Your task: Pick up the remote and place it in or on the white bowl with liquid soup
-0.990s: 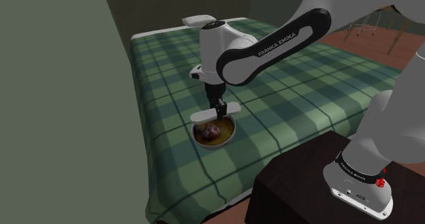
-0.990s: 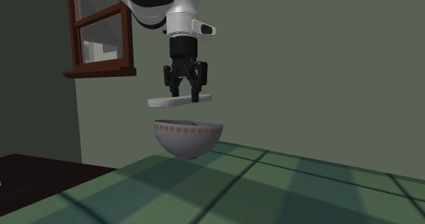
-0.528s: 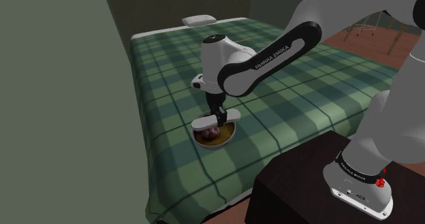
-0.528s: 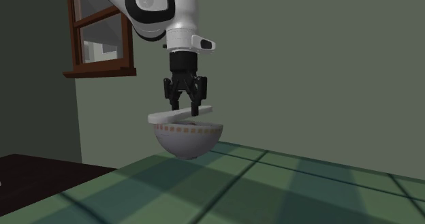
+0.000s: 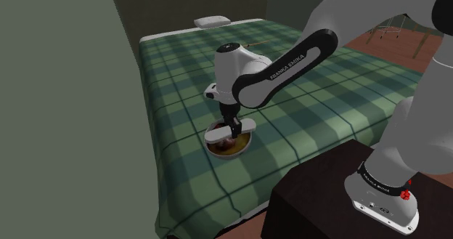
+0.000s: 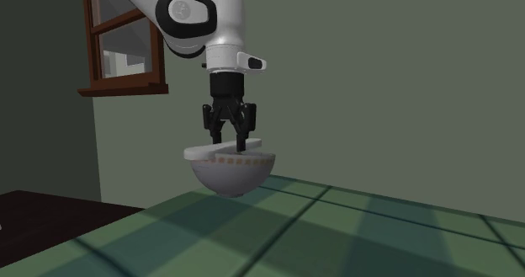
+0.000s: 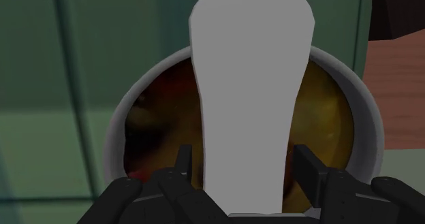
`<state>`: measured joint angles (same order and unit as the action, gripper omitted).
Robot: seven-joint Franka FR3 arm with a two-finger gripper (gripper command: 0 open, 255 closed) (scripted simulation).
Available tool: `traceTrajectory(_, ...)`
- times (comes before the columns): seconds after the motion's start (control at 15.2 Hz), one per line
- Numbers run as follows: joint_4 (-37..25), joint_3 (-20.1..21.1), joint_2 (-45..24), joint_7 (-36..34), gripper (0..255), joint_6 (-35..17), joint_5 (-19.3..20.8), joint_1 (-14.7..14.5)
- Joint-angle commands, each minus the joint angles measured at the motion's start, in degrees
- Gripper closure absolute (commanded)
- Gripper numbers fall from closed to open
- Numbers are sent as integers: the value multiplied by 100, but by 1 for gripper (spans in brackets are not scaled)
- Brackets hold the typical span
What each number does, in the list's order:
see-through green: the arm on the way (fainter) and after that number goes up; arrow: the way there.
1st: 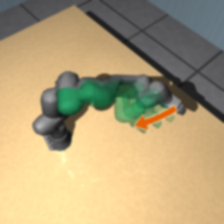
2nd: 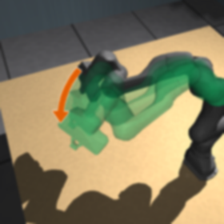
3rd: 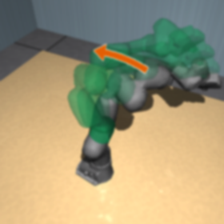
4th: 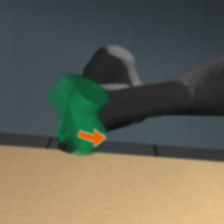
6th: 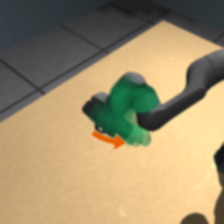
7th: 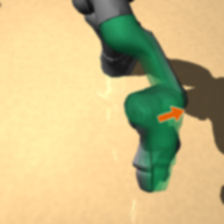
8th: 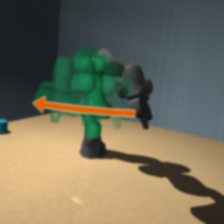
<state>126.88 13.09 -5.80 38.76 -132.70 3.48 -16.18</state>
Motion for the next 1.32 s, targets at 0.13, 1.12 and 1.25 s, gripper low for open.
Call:
traceTrajectory(0.13, -1, 0, 0, 0, 0, -4, 1, 0)
traceTrajectory(1.12, -295, 19, 416, 103, 0, 692, -148, 8)
traceTrajectory(1.25, -295, 19, 416, 103, 0, 692, -148, 8)
